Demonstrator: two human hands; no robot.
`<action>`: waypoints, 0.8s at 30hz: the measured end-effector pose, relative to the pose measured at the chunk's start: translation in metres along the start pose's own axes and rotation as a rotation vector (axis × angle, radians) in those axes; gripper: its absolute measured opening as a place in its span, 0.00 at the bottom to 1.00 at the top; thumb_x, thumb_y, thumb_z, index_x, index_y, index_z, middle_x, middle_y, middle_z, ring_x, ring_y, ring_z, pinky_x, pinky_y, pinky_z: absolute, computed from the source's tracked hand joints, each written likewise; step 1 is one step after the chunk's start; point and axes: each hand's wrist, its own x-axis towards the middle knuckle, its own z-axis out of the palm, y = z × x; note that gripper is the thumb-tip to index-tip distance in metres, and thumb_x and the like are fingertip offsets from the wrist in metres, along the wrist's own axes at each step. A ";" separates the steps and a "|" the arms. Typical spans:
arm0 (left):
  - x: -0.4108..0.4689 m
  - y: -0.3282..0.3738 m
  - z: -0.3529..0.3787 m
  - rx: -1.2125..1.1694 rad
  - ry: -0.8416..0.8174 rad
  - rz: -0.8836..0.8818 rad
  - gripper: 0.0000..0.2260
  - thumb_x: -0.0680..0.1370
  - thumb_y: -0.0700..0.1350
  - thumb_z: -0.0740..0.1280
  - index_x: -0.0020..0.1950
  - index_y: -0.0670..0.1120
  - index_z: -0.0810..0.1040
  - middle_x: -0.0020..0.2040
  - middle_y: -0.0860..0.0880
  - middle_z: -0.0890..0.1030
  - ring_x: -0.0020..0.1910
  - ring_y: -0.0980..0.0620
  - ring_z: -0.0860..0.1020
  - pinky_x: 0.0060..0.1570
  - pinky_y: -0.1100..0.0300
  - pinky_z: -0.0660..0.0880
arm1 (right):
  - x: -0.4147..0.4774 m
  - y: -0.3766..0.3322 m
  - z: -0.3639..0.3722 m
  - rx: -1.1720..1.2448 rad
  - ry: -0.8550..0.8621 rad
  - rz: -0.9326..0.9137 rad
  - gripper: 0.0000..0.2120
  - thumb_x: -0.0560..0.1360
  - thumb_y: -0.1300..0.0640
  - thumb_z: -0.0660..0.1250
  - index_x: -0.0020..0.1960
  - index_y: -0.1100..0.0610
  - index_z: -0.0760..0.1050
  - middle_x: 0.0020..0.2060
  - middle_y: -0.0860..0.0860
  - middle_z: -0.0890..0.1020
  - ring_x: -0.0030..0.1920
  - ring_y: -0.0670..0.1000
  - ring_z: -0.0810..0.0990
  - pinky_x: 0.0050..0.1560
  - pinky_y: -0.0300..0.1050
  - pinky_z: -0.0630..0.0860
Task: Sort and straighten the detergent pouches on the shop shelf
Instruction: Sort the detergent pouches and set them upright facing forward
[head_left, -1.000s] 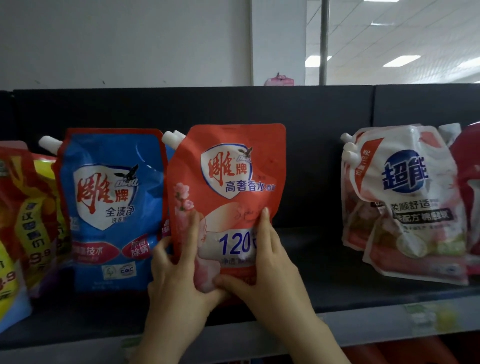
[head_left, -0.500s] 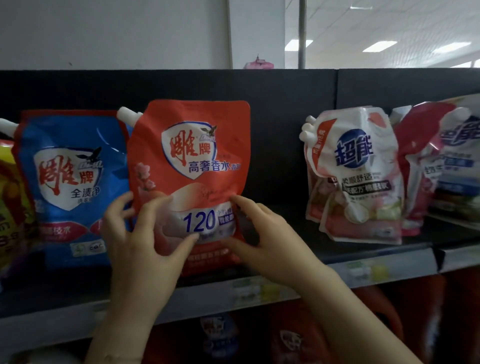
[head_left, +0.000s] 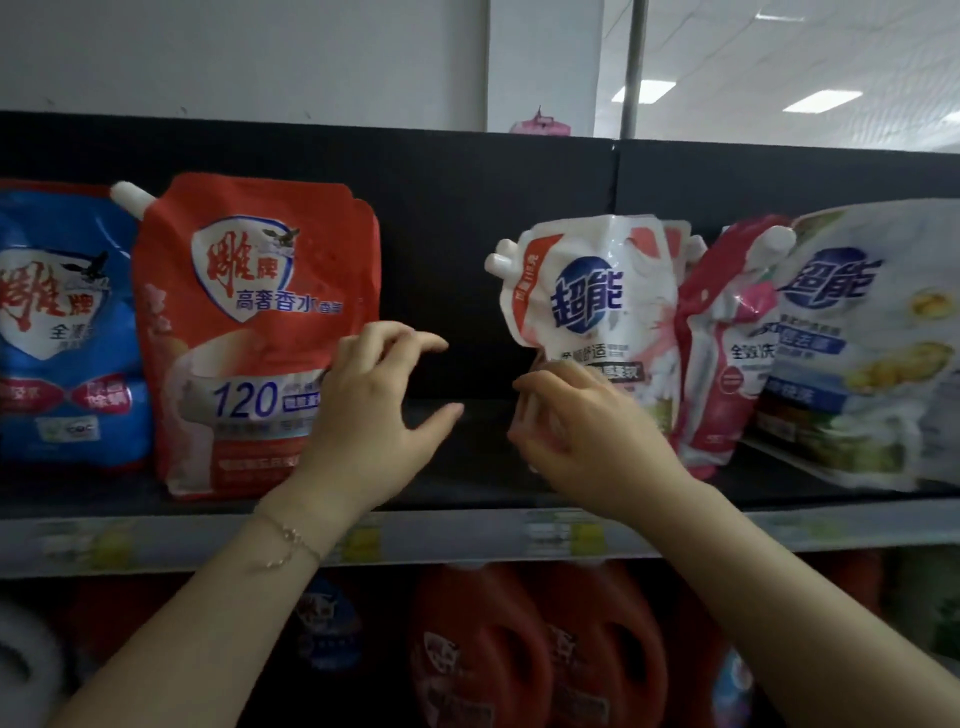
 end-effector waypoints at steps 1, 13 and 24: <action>0.005 0.008 0.007 -0.033 -0.042 -0.009 0.22 0.70 0.50 0.74 0.62 0.50 0.75 0.57 0.53 0.71 0.59 0.52 0.69 0.58 0.61 0.64 | -0.002 0.011 -0.004 -0.033 0.019 0.018 0.22 0.74 0.48 0.67 0.66 0.53 0.73 0.61 0.50 0.74 0.61 0.54 0.73 0.57 0.53 0.73; 0.060 0.039 0.089 -0.540 -0.486 -0.539 0.22 0.76 0.54 0.67 0.66 0.45 0.72 0.58 0.49 0.78 0.53 0.56 0.76 0.42 0.67 0.72 | -0.016 0.076 -0.009 -0.132 -0.048 0.157 0.42 0.73 0.37 0.65 0.77 0.46 0.46 0.77 0.56 0.47 0.75 0.60 0.47 0.70 0.59 0.60; 0.070 0.052 0.118 -1.015 -0.248 -0.689 0.04 0.80 0.39 0.63 0.50 0.41 0.78 0.45 0.45 0.83 0.42 0.52 0.82 0.38 0.64 0.80 | -0.014 0.079 -0.004 -0.080 -0.087 0.168 0.45 0.74 0.39 0.66 0.77 0.43 0.38 0.76 0.60 0.42 0.75 0.61 0.50 0.71 0.56 0.60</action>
